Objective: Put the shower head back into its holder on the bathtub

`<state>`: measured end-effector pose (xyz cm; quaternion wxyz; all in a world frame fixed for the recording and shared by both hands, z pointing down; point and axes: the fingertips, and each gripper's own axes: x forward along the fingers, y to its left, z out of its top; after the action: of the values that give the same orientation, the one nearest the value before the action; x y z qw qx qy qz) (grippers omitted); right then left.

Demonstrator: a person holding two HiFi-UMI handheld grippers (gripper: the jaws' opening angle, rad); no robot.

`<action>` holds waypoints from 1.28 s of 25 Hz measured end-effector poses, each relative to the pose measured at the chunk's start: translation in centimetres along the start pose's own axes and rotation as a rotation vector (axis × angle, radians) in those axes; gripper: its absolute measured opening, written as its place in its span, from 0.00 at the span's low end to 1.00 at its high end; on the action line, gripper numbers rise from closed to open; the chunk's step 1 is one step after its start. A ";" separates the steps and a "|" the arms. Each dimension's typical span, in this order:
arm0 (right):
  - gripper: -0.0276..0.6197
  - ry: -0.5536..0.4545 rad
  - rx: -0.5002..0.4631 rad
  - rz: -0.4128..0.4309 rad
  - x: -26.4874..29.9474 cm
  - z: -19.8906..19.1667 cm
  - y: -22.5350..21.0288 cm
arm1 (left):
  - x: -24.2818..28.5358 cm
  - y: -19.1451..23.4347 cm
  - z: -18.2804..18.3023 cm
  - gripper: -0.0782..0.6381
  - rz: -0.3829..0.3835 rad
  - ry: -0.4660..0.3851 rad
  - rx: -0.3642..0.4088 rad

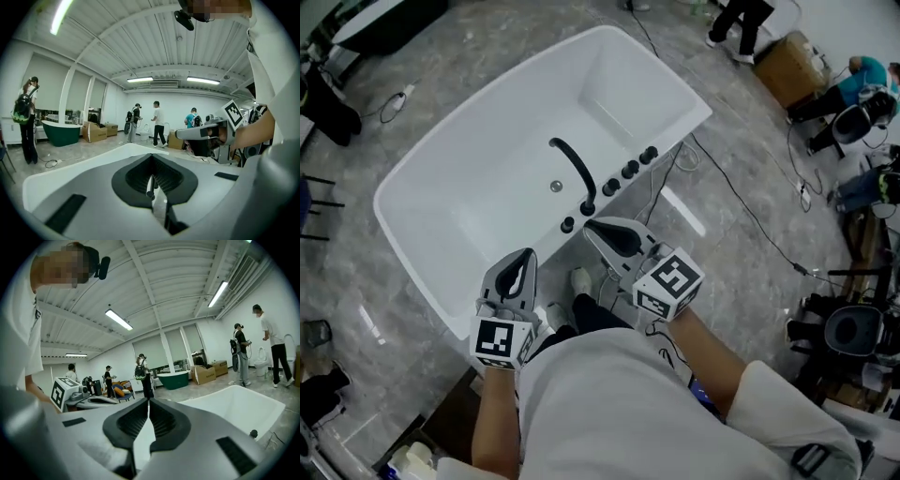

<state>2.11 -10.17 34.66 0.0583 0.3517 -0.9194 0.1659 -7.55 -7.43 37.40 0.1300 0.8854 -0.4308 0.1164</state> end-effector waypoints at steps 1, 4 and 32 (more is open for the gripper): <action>0.08 -0.017 0.005 -0.011 -0.3 0.5 0.3 | -0.5 -0.1 0.3 0.12 -0.001 -0.004 0.002; 0.08 -0.055 0.006 -0.032 -0.9 1.9 1.1 | -1.8 -0.1 1.5 0.12 -0.005 -0.028 0.017; 0.07 -0.138 -0.090 -0.110 -3.5 5.1 3.9 | -7.2 2.8 7.0 0.12 0.086 -0.168 0.028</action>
<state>2.19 -7.04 28.09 0.0196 0.4093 -0.9071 0.0964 -13.47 -6.12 28.88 0.0760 0.8744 -0.4763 0.0531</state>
